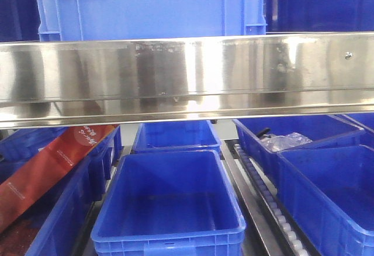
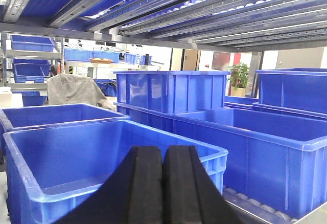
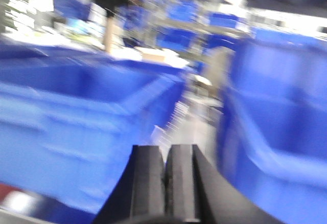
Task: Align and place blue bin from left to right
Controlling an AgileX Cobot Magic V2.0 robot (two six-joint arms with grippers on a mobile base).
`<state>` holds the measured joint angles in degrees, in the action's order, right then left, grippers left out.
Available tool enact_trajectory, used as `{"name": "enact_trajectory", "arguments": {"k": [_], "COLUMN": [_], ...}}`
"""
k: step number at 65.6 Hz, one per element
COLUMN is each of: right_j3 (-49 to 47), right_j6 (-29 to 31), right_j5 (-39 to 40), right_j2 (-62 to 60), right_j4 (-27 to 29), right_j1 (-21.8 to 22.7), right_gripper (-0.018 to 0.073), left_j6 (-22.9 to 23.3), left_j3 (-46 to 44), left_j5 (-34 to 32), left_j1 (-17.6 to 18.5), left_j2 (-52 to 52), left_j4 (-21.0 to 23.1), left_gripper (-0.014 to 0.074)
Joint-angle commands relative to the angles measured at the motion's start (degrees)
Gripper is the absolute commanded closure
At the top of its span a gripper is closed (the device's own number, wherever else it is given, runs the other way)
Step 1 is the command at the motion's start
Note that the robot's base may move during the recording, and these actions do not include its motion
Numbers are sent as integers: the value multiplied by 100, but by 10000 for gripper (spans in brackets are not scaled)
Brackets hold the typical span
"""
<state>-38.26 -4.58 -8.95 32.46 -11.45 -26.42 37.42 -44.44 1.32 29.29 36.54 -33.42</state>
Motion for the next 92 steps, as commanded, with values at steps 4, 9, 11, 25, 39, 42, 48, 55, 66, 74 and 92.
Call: {"name": "enact_trajectory", "arguments": {"k": [4, 9, 11, 25, 39, 42, 48, 55, 66, 74, 92], "right_j3": [728, 1286, 1457, 2630, 3501, 3627, 3826, 3826, 3826, 3826, 3826], "right_j6": [412, 412, 412, 412, 412, 412, 412, 412, 412, 412, 412], "right_j5": [653, 939, 964, 978, 978, 978, 1053, 895, 854, 854, 854], "right_j2": [-440, -790, -947, -1966, -2831, -2971, -3246, -3246, -3246, -3246, -3246], "right_j4": [517, 792, 886, 1316, 1316, 1316, 1316, 1316, 1316, 1316, 1316], "right_j1": [629, 904, 976, 1266, 1243, 1243, 1220, 1095, 1032, 1032, 1032], "right_gripper": [629, 629, 629, 629, 629, 629, 629, 629, 629, 629, 629], "left_j6": [0, 0, 0, 0, 0, 0, 0, 0, 0, 0, 0], "left_j3": [0, 0, 0, 0, 0, 0, 0, 0, 0, 0, 0], "left_j5": [-90, -90, -90, -90, -90, -90, -90, -79, -97, -97, -97], "left_j1": [43, 43, 43, 43, 43, 43, 43, 43, 43, 43, 43], "left_j2": [-30, -30, -30, -30, -30, -30, -30, -29, -29, -29, -29], "left_j4": [-25, -25, -25, -25, -25, -25, -25, -25, -25, -25, -25], "left_gripper": [707, 707, 707, 707, 707, 707, 707, 707, 707, 707, 707]}}
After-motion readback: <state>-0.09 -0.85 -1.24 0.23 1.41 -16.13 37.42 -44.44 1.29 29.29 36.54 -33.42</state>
